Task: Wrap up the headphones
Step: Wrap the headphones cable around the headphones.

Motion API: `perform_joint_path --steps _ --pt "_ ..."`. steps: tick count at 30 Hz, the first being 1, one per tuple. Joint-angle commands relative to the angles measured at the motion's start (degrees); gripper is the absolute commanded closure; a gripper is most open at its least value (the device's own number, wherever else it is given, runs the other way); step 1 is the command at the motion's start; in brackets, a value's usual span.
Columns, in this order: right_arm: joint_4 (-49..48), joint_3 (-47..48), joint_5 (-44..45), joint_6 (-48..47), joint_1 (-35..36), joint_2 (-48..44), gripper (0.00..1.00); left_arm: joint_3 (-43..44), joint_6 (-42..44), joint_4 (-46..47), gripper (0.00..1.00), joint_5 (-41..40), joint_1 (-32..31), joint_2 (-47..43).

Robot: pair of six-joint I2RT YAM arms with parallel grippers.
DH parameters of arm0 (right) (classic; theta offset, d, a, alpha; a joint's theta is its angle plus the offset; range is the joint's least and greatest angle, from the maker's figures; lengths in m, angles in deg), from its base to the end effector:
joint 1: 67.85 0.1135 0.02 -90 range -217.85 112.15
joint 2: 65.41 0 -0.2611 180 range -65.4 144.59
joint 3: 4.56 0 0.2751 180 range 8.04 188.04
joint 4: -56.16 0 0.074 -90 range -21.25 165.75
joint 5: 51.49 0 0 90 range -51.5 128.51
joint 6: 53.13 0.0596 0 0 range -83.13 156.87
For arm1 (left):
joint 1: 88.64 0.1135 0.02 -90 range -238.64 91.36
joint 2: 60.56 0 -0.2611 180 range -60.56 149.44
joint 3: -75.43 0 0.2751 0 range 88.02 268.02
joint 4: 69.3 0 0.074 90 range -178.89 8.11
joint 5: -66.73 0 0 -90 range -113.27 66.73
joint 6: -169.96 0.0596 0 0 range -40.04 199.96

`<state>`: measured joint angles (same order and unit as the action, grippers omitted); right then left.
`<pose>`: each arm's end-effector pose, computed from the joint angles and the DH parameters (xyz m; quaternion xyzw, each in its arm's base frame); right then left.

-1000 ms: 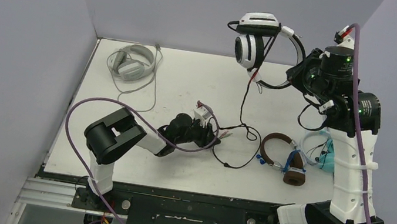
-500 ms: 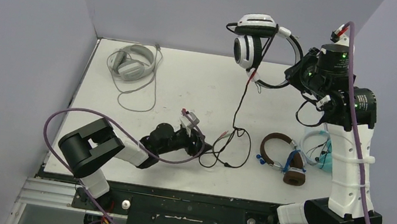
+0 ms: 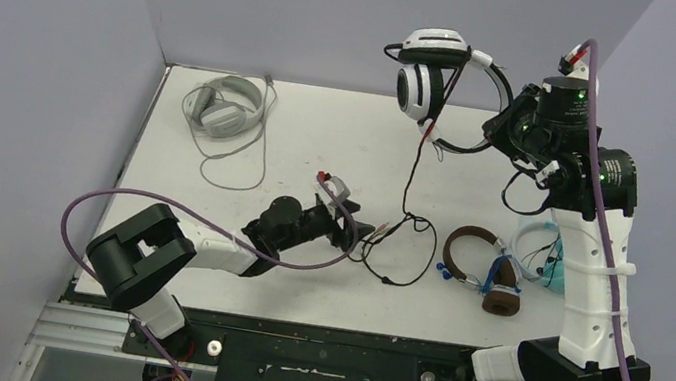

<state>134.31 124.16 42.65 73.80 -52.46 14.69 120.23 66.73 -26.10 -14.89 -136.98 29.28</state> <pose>0.2644 0.0683 0.5114 0.1792 0.8448 0.1938 0.4654 0.2239 -0.2647 0.1757 0.2646 0.6678 -0.4002 0.5692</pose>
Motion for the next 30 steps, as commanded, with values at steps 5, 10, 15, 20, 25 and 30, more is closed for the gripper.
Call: perform_joint_path --steps 5,10,15,20,25,30 --pt "-7.69 0.32 -1.57 2.58 -0.35 -3.14 1.0 7.1 0.22 3.55 0.36 4.47 -1.74 3.28" --pt "-7.98 -0.1 -1.94 2.8 -0.3 -3.49 1.0 11.74 2.25 0.06 0.4 2.87 -1.86 7.05" --pt "-7.96 -0.28 -2.0 3.02 -0.34 -3.52 1.0 15.47 4.04 -2.52 0.47 2.85 -2.28 9.86" --pt "-8.16 -0.23 -1.87 3.28 -0.3 -3.54 1.0 16.27 3.91 -2.99 0.5 3.21 -3.05 12.28" --pt "-8.34 0.39 -1.93 3.33 -0.4 -3.45 1.0 16.72 2.35 -1.81 0.51 4.93 -3.84 15.57" --pt "-8.1 0.84 -1.8 3.2 -0.43 -3.5 1.0 17.77 2.79 -5.69 0.76 2.43 -3.96 17.85"
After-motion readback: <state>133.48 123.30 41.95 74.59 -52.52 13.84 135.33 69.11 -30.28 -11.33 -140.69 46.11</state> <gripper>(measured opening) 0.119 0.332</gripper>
